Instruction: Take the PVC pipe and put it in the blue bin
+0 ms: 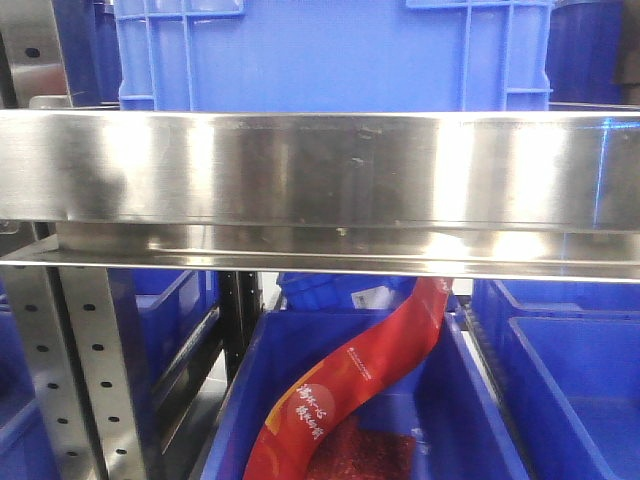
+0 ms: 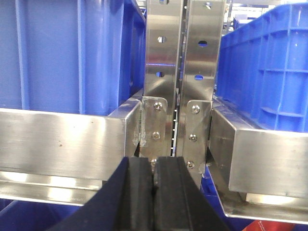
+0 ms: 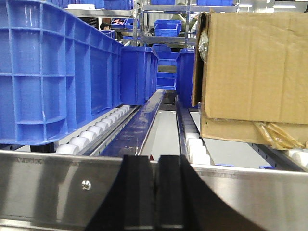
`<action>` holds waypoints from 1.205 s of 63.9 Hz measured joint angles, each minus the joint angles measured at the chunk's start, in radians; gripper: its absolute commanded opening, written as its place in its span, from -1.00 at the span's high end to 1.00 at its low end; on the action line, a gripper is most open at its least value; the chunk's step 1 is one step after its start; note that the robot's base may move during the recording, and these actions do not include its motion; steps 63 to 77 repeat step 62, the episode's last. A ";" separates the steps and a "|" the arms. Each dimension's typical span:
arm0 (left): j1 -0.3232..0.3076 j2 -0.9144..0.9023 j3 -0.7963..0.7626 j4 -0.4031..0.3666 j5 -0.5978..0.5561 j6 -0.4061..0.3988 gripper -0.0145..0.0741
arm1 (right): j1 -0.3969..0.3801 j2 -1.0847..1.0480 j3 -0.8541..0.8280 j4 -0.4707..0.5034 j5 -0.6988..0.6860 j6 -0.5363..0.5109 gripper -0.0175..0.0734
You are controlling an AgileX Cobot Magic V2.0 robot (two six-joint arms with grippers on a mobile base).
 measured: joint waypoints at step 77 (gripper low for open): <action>0.000 -0.001 0.000 0.004 -0.004 -0.006 0.92 | 0.000 0.000 0.000 0.000 0.000 0.000 0.98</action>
